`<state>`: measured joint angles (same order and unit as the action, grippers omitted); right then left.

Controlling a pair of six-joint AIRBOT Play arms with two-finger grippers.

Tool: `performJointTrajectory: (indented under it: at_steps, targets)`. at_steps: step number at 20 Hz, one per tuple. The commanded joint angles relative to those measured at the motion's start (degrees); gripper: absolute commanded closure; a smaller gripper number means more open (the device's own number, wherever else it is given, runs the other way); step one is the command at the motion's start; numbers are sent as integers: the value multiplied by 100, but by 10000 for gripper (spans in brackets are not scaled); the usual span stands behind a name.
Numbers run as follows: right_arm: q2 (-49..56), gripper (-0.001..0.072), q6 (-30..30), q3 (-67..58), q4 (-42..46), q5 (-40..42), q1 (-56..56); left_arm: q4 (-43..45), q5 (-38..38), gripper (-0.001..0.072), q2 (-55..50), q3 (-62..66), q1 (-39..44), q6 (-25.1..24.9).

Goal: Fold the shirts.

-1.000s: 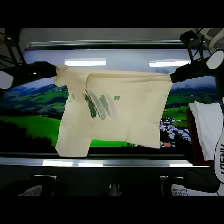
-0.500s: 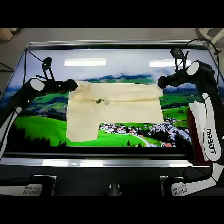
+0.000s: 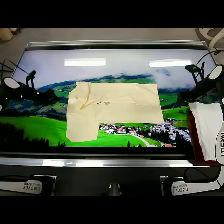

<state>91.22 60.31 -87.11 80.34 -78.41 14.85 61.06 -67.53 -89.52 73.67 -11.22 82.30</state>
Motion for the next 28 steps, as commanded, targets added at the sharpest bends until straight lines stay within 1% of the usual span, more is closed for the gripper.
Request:
performJointTrajectory:
  at_steps: [1,8,11,15,16,18,20,23,28]
  targets:
    - [-20,366,-278,354,-188,-437,92,83,-153,304,-107,-732,-55,-37]
    - [-13,365,-321,428,-278,-420,59,79,754,307,-184,-918,494,-90]
    - [15,362,-319,514,-313,-415,59,-129,988,313,-229,-914,634,-96]
    - [101,324,-407,852,-667,-374,59,-374,1154,316,-422,-911,743,-92]
    - [127,324,-428,905,-739,-358,59,-463,1165,336,-468,-911,776,-92]
    - [168,323,-428,1014,-772,-323,59,-562,1169,520,-529,-909,815,-90]
    - [214,296,-431,1193,-822,-256,59,-560,1145,675,-511,-907,820,-92]
    - [361,295,-581,1473,-1222,-149,57,-557,1147,676,-409,-907,820,-98]
    - [640,295,-599,1589,-1676,107,57,-557,1147,675,-173,-907,820,-94]
